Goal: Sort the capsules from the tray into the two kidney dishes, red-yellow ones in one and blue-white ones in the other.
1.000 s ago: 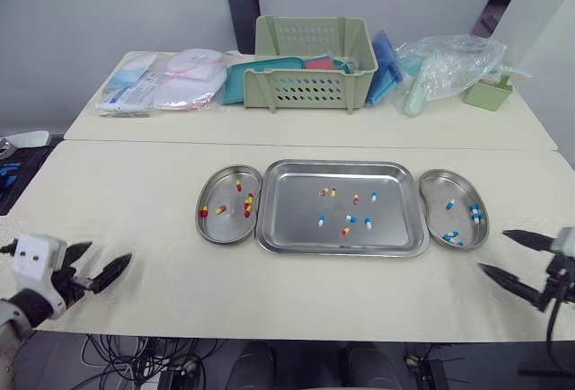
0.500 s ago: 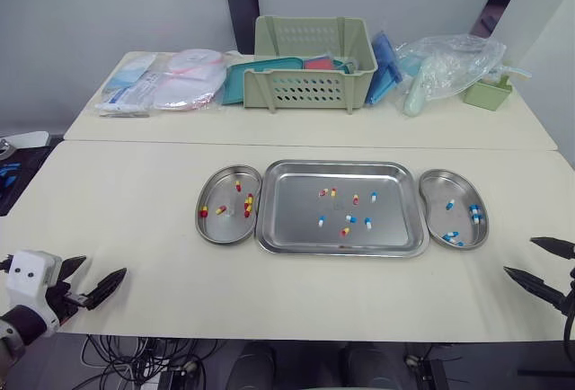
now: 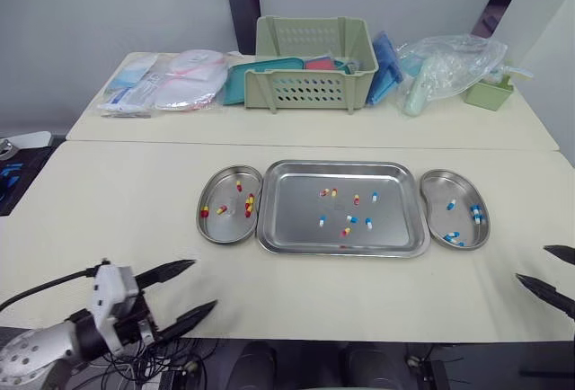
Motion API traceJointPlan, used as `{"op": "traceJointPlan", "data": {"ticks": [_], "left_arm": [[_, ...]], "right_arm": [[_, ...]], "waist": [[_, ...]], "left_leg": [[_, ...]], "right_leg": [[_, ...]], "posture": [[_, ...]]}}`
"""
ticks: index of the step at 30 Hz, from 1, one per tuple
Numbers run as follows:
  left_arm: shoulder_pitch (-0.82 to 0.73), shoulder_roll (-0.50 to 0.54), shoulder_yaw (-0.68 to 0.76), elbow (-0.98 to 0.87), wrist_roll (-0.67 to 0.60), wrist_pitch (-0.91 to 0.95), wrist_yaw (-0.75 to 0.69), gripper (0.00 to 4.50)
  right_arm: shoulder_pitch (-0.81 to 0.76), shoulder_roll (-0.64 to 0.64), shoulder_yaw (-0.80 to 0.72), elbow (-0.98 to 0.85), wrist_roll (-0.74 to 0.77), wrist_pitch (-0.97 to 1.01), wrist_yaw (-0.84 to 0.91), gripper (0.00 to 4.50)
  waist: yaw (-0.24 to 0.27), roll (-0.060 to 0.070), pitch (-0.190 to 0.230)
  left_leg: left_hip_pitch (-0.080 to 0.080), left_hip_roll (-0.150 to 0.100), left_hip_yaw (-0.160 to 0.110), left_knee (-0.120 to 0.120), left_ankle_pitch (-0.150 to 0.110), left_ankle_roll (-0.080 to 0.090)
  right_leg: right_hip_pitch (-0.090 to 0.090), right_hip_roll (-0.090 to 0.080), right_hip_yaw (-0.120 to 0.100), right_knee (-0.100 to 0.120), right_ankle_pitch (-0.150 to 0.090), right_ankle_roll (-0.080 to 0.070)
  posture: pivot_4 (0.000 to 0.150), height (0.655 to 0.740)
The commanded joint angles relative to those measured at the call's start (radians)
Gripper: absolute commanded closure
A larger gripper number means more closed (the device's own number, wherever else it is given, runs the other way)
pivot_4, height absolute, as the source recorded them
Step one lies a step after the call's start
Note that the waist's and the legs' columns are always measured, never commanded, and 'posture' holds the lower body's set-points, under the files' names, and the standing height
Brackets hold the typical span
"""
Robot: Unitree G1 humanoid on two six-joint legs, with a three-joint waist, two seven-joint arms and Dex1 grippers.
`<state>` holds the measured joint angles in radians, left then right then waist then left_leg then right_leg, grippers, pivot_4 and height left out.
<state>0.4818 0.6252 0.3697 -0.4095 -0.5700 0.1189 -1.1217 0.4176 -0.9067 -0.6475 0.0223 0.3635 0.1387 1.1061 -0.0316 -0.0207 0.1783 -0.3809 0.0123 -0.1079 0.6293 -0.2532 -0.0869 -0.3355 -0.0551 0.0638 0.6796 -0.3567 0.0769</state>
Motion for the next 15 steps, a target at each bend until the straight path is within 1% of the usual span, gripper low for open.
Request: {"op": "traceJointPlan", "data": {"ticks": [1, 4, 9, 12, 15], "left_arm": [[-0.077, -0.064, -0.111, -0.100, -0.023, -0.030, 0.035, 0.01], [-0.130, -0.114, -0.162, -0.089, 0.004, -0.064, 0.062, 0.01], [-0.147, -0.138, -0.208, -0.058, 0.037, -0.097, 0.085, 0.01], [-0.138, -0.135, -0.218, -0.045, 0.043, -0.111, 0.084, 0.01], [-0.140, -0.132, -0.217, -0.016, 0.053, -0.127, 0.084, 0.01]], "right_arm": [[0.014, -0.020, -0.044, -0.031, 0.001, -0.007, 0.007, 0.00], [0.025, -0.020, -0.051, -0.050, 0.002, -0.003, 0.010, 0.00], [0.078, -0.028, -0.083, -0.129, 0.035, 0.041, 0.058, 0.00], [0.090, -0.033, -0.096, -0.213, 0.066, 0.088, 0.073, 0.00], [0.091, -0.043, -0.081, -0.353, 0.124, 0.166, 0.084, 0.00]], "waist": [[0.000, 0.001, -0.001], [0.000, 0.001, -0.001], [-0.001, 0.003, -0.002], [-0.001, 0.003, -0.002], [-0.001, 0.005, -0.003]], "left_leg": [[0.000, 0.000, 0.000, 0.000, 0.000, 0.000], [0.000, 0.000, -0.001, 0.001, 0.000, 0.000], [0.000, 0.000, 0.000, 0.000, 0.000, 0.000], [0.001, 0.000, 0.000, 0.000, 0.000, 0.000], [0.001, 0.000, 0.000, 0.000, 0.000, 0.000]], "right_leg": [[0.000, 0.000, 0.000, 0.000, 0.000, 0.000], [0.001, 0.000, 0.000, 0.000, 0.000, 0.001], [0.000, 0.000, 0.000, 0.000, 0.000, 0.001], [0.001, 0.000, 0.000, 0.000, 0.000, 0.001], [0.001, 0.000, 0.000, 0.000, 0.000, 0.001]], "posture": [[0.150, 0.7390], [0.150, 0.7390], [0.150, 0.7390], [0.150, 0.7390], [0.150, 0.7390]]}}
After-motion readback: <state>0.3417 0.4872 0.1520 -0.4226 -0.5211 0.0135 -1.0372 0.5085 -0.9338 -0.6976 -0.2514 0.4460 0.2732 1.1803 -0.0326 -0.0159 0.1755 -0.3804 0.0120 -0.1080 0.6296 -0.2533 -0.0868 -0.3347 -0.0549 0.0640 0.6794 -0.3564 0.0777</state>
